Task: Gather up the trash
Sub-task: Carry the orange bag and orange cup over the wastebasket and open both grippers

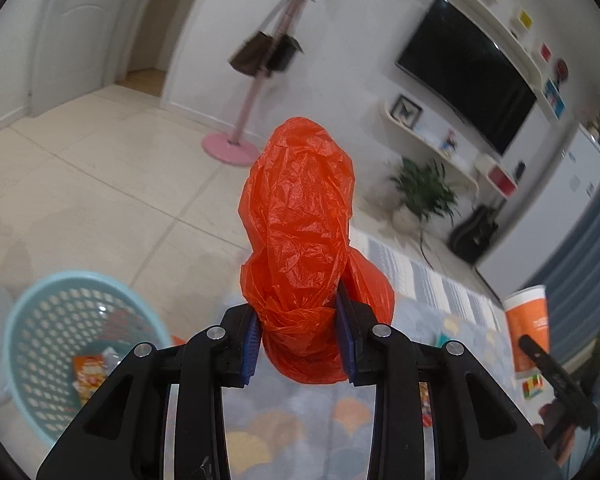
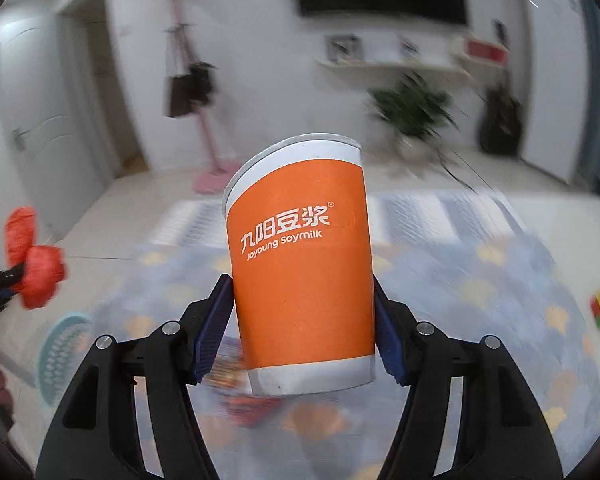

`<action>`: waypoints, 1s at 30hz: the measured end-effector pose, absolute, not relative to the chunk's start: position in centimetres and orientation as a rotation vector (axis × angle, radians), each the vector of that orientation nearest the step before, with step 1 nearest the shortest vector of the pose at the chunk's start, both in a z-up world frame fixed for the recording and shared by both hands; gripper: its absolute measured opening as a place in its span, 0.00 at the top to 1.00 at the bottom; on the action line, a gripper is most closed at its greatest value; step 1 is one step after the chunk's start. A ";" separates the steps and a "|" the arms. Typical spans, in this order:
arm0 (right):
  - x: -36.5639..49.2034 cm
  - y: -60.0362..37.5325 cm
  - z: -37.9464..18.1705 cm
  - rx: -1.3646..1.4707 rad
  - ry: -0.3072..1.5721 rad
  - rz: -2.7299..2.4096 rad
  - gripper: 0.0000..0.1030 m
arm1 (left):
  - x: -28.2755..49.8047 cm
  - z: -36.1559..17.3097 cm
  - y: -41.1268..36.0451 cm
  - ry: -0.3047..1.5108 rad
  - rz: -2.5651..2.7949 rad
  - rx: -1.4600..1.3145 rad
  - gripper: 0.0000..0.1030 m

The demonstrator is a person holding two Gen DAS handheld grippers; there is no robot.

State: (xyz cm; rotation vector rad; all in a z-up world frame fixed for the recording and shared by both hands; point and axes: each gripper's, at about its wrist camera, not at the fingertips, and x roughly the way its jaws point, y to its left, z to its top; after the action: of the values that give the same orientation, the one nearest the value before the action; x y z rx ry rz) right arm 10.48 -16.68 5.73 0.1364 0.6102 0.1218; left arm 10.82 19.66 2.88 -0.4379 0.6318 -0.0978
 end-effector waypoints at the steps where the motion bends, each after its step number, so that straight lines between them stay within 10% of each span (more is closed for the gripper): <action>1: 10.4 -14.9 6.4 0.125 0.602 0.154 0.40 | 10.3 3.2 20.6 0.623 -0.084 -0.445 0.70; 24: 10.8 16.8 -0.6 -0.045 0.826 0.579 0.39 | 6.3 -4.9 38.3 0.850 0.301 -0.575 0.70; 30: 10.8 19.7 -2.6 -0.087 0.878 0.614 0.38 | 5.6 -6.1 40.3 0.884 0.346 -0.618 0.49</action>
State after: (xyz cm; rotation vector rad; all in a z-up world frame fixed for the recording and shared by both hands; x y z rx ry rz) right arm 10.83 19.67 -2.58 -0.0871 0.8779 0.6144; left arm 5.63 40.28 -6.05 -0.6175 0.8843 0.3463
